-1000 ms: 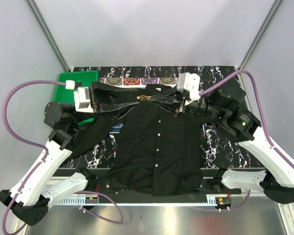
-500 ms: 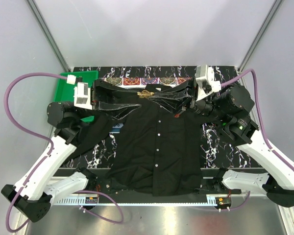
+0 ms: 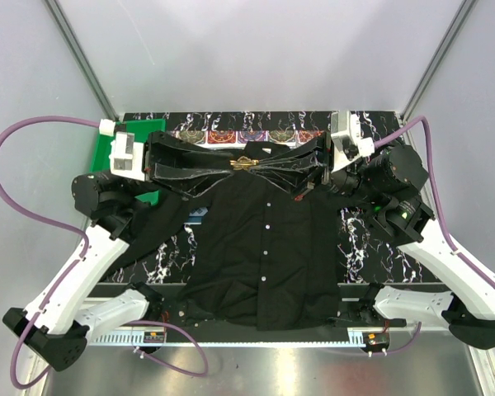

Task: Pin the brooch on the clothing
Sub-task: Open the brooch.

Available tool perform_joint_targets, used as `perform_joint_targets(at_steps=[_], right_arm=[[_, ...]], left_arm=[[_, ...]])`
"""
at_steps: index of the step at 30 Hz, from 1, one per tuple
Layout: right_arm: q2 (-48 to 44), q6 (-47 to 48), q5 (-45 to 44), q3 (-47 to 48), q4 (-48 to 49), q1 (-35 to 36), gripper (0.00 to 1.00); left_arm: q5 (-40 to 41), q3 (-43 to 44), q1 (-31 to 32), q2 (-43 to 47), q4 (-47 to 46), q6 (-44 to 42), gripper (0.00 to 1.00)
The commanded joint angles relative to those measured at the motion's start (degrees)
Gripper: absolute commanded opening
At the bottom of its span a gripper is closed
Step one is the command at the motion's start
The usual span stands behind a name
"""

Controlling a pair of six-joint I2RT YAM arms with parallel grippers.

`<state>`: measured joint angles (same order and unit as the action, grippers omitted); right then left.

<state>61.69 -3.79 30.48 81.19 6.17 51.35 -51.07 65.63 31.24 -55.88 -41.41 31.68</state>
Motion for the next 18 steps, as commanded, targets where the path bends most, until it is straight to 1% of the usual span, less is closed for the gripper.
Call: perform_joint_targets(at_steps=[1, 8, 10, 14, 16, 18], right_arm=[[-0.8, -0.2, 1.2, 0.0, 2.2, -0.3, 0.00], [-0.3, 0.2, 2.2, 0.2, 3.1, -0.2, 0.00], [-0.2, 0.4, 2.3, 0.1, 3.0, -0.2, 0.00], [-0.1, 0.5, 2.4, 0.0, 2.8, -0.2, 0.00], [0.0, 1.0, 2.3, 0.1, 2.4, -0.2, 0.00], [0.0, 1.4, 2.3, 0.2, 1.5, -0.2, 0.00]], left_arm=[[-0.2, 2.4, 0.0, -0.6, -3.3, 1.4, 0.37], [0.0, 2.7, 0.7, -1.7, -3.5, 1.7, 0.37], [0.0, 3.0, 1.0, -1.9, -3.4, 1.5, 0.35], [0.3, 3.3, 1.4, -2.3, -3.3, 1.1, 0.25], [0.3, 3.5, 1.5, -2.4, -3.3, 1.4, 0.17], [-0.1, 3.6, 1.5, -2.3, -3.6, 1.6, 0.14]])
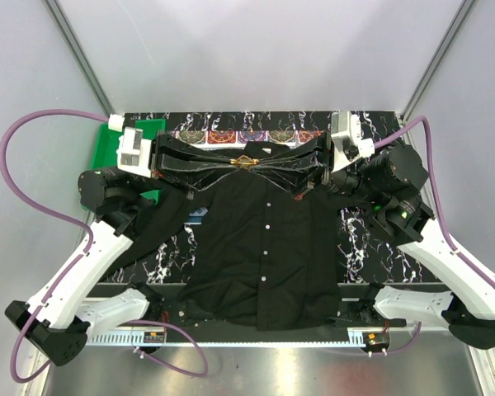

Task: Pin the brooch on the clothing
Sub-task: Open the brooch.

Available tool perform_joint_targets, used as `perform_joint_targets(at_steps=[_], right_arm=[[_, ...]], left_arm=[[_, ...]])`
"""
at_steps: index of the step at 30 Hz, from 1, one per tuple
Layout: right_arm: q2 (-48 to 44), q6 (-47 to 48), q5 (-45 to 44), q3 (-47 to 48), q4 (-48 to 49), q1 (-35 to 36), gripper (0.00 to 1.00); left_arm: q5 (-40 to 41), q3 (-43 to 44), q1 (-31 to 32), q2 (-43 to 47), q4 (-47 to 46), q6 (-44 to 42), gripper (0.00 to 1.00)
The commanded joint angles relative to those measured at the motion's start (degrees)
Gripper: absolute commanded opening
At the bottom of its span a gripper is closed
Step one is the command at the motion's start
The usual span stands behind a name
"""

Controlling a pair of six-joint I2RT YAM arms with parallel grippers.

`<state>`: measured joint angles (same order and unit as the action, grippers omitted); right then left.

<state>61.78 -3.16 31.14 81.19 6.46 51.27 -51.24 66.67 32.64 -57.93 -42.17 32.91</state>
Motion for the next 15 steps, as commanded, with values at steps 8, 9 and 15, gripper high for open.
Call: perform_joint_targets(at_steps=[8, 9, 15], right_arm=[[0.1, 1.3, 1.6, 0.3, 0.5, -0.1, 0.00], [0.1, 1.3, 1.6, 0.4, 0.4, -0.1, 0.00], [0.6, 1.6, 2.4, 2.3, -2.9, -0.1, 0.30]], left_arm=[[0.2, 2.3, 0.3, -0.2, -2.7, 0.8, 0.20], [0.2, 2.7, 0.3, -0.3, -2.6, 0.8, 0.15], [0.0, 1.8, 0.4, 0.4, 1.0, -3.2, 0.00]])
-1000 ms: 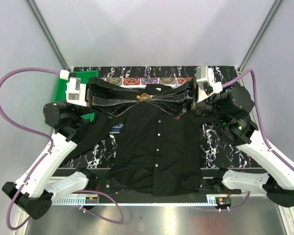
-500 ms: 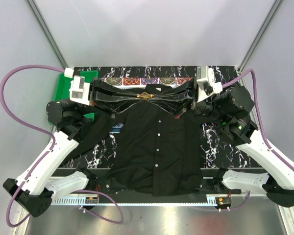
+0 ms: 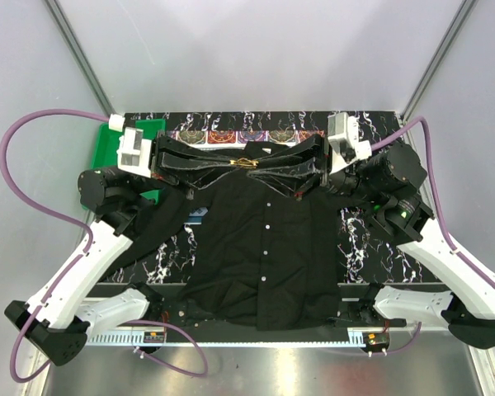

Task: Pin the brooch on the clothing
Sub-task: Open the brooch.

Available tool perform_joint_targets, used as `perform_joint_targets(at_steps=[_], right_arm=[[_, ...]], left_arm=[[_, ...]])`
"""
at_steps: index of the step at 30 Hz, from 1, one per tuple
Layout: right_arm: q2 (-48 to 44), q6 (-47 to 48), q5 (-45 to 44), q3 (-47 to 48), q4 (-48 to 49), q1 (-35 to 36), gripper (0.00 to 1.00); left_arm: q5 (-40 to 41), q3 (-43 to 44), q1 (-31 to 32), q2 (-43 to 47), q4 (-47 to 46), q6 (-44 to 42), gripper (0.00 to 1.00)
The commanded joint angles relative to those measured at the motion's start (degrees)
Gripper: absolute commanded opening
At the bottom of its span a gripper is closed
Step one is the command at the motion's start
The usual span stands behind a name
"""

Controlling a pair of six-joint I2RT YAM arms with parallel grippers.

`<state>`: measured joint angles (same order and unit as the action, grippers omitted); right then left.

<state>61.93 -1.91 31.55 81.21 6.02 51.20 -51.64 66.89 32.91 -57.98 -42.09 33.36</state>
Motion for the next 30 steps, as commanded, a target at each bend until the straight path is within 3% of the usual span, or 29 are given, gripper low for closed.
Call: perform_joint_targets(at_steps=[1, 2, 5, 16, 26, 30], right_arm=[[0.5, 0.2, 2.4, 2.6, -3.3, 0.0, 0.40], [0.5, 0.2, 2.8, 2.8, -3.8, 0.0, 0.56], [0.8, 0.2, 3.3, 4.4, -5.6, 0.0, 0.61], [2.1, 3.7, 2.6, 7.5, -10.9, 0.0, 0.25], [1.4, 7.6, 2.0, 7.4, -13.2, -0.1, 0.19], [1.4, 7.9, 1.2, 7.5, -13.0, 0.0, 0.02]], left_arm=[[1.2, 1.3, 0.1, 1.1, 3.4, -5.3, 0.00], [1.6, 1.0, 0.1, 1.5, 4.7, -8.4, 0.00], [2.2, 1.4, 0.0, 1.7, 8.0, -11.6, 0.00], [-1.5, 2.2, 0.1, 2.3, 12.4, -16.0, 0.00], [-1.3, 2.7, -0.1, 1.7, 9.5, -10.5, 0.00], [-1.7, 2.4, -0.1, 1.7, 8.4, -9.9, 0.02]])
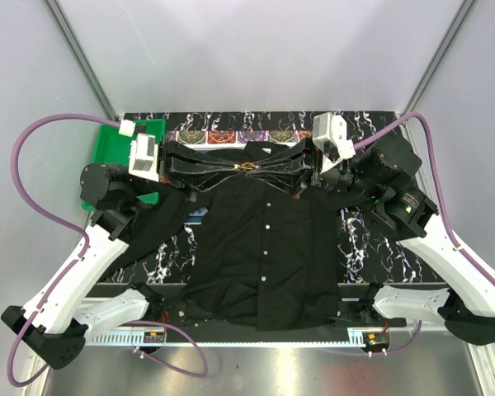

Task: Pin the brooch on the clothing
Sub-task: Open the brooch.

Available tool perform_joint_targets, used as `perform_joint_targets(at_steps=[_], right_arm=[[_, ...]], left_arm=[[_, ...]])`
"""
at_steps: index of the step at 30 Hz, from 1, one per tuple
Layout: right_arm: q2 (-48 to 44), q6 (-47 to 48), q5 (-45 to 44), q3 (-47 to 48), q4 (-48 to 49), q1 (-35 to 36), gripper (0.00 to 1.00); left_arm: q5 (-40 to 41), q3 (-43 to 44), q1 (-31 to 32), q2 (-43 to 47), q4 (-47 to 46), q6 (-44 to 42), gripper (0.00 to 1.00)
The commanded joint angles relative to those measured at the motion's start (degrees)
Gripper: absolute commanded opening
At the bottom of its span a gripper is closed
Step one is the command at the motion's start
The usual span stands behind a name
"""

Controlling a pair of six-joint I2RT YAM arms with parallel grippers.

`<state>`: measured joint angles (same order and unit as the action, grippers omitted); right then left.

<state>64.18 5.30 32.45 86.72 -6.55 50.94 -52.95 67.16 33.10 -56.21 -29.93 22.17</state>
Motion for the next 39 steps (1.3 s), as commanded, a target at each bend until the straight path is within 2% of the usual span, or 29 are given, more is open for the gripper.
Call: perform_joint_targets(at_steps=[1, 3, 8, 18, 29, 39], right_arm=[[-0.8, 0.4, -0.3, 2.0, -0.3, 0.3, 0.00], [-1.0, 0.0, -0.8, 2.0, 0.4, 0.1, 0.00], [-1.3, -1.0, -1.0, 1.9, 1.3, 0.2, 0.00], [-1.3, -2.6, -0.5, 2.0, 2.9, 0.2, 0.00], [-0.9, -2.7, 0.0, 2.1, 3.3, 0.1, 0.00], [-0.7, -1.5, 0.2, 1.4, 2.6, 0.2, 0.00]], left_arm=[[-0.3, 1.9, -0.3, 0.0, -3.7, 1.3, 0.07], [-0.2, 1.6, -0.3, 0.4, -3.5, 0.9, 0.24], [-0.2, 0.3, -0.3, 0.6, -3.0, -0.3, 0.35], [-1.0, 0.3, -0.3, -0.1, -2.5, 0.1, 0.37], [-1.0, 1.0, -0.3, -0.9, -1.0, 0.3, 0.29], [-1.2, 1.8, -0.2, -0.8, -3.6, 1.9, 0.30]])
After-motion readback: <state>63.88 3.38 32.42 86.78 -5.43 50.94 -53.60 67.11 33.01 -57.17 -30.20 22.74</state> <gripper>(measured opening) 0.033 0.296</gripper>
